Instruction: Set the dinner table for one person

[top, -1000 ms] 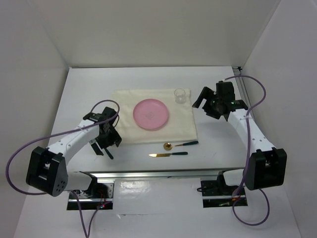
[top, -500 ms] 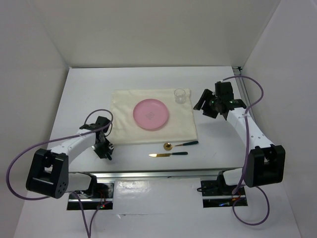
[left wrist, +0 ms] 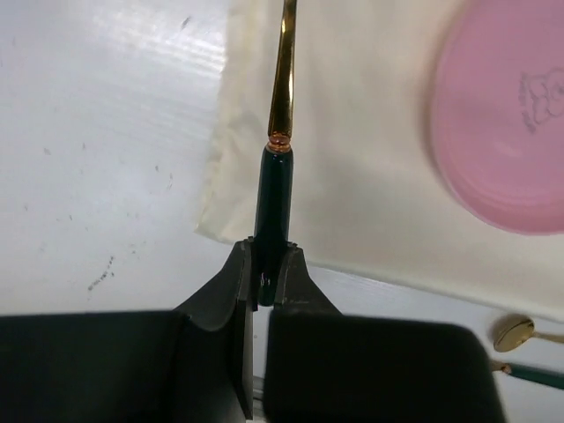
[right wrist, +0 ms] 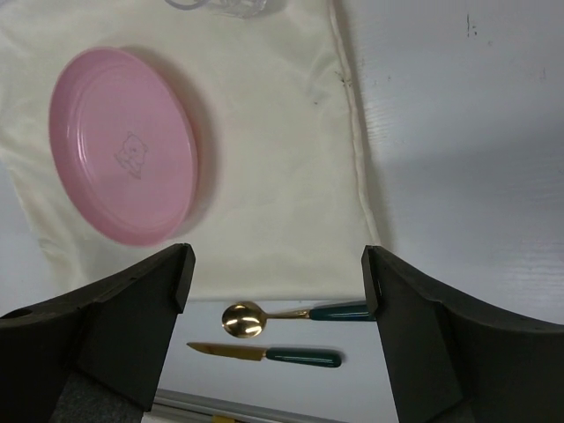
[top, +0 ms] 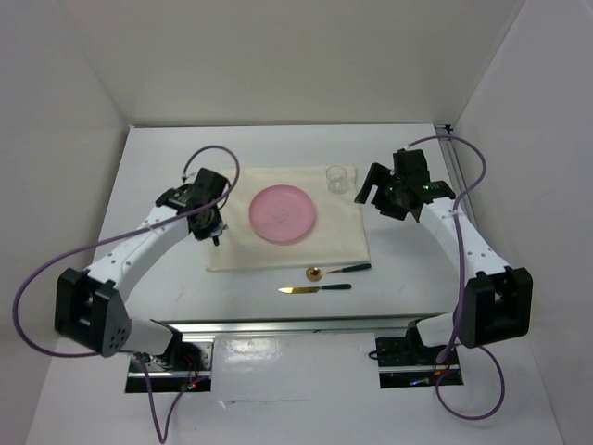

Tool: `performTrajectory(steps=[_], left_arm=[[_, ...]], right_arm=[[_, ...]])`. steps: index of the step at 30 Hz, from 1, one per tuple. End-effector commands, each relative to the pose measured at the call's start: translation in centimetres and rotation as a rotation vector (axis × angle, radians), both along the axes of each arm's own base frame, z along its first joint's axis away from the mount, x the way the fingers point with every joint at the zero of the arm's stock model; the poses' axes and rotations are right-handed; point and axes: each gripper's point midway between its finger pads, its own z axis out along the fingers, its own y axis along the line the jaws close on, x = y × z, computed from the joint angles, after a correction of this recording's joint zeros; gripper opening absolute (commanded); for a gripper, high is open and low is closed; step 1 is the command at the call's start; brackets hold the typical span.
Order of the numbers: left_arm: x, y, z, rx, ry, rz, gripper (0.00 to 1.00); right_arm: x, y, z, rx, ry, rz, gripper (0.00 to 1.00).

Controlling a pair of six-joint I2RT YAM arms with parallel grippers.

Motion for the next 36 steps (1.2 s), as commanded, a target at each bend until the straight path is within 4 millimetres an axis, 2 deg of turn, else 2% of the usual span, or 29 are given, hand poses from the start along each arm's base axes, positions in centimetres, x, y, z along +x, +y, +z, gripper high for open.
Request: performTrajectory(steps=[1, 4, 5, 6, 8, 9, 11, 12, 15, 16, 18, 20, 22, 23, 24, 25, 27, 29, 33, 36], left_arm=[[2.3, -0.9, -0.3, 0.168, 0.095, -0.191, 0.00], [2.9, -0.9, -2.1, 0.228, 0.179, -0.207, 0.00], [2.9, -0.9, -2.8, 0.236, 0.204, -0.209, 0.00], [2.9, -1.6, -4.2, 0.210, 0.237, -0.223, 0.00], [3.2, -2.4, -5.2, 0.179, 0.253, -0.246, 0.00], [3.8, -2.9, -5.6, 0.162, 0.237, -0.250, 0.00], [3.8, -3.1, -6.5, 0.163, 0.267, -0.264, 0.00], [3.7, -3.1, -6.8, 0.166, 0.277, -0.264, 0.00], [4.2, -3.5, -7.9, 0.157, 0.280, -0.268, 0.00], [4.2, -3.4, -8.2, 0.163, 0.293, -0.276, 0.00], [3.8, -3.3, -9.6, 0.175, 0.336, -0.277, 0.00], [3.7, -3.2, -10.1, 0.182, 0.358, -0.278, 0.02], [3.5, -3.2, -10.0, 0.178, 0.356, -0.268, 0.11], [3.9, -3.5, -9.7, 0.160, 0.331, -0.271, 0.23], [3.5, -3.5, -9.6, 0.152, 0.335, -0.273, 0.28], [3.8, -3.7, -9.2, 0.145, 0.310, -0.273, 0.33], [4.1, -3.8, -8.1, 0.140, 0.279, -0.283, 0.45], [3.6, -3.5, -7.3, 0.146, 0.289, -0.294, 0.45], [4.0, -3.5, -4.6, 0.146, 0.240, -0.300, 0.47], [4.2, -3.6, -3.6, 0.141, 0.225, -0.299, 0.47]], right_arm=[[0.3, 0.0, 2.5, -0.072, -0.048, 0.010, 0.90], [-0.2, 0.5, 1.9, -0.113, -0.020, 0.021, 0.90], [-0.5, 0.9, 2.0, -0.122, -0.023, 0.031, 0.86], [-0.9, 1.7, 2.3, -0.134, -0.037, 0.053, 0.86], [-1.9, 2.5, 1.7, -0.126, -0.021, 0.067, 0.86], [-2.9, 2.7, 0.4, -0.132, 0.017, 0.076, 0.85], [-4.3, 3.9, -1.0, -0.125, 0.063, 0.105, 0.83], [-5.3, 4.1, -2.4, -0.133, 0.108, 0.127, 0.81], [-7.2, 5.5, -4.6, -0.133, 0.190, 0.179, 0.81], [-8.4, 6.4, -5.5, -0.099, 0.237, 0.213, 0.81], [-9.4, 7.5, -6.3, -0.071, 0.270, 0.245, 0.81], [-10.9, 8.4, -7.7, -0.091, 0.315, 0.269, 0.81], [-11.6, 8.9, -8.0, -0.106, 0.320, 0.282, 0.80], [-11.9, 9.3, -8.3, -0.126, 0.321, 0.288, 0.80], [-12.1, 9.5, -8.3, -0.128, 0.321, 0.297, 0.78], [-12.0, 9.2, -8.9, -0.154, 0.330, 0.310, 0.77], [-12.0, 10.0, -9.3, -0.157, 0.318, 0.393, 0.77], [-12.3, 10.9, -9.6, -0.143, 0.319, 0.450, 0.77], [-13.3, 12.3, -10.0, -0.186, 0.287, 0.582, 0.74], [-13.8, 12.6, -10.4, -0.242, 0.273, 0.610, 0.74]])
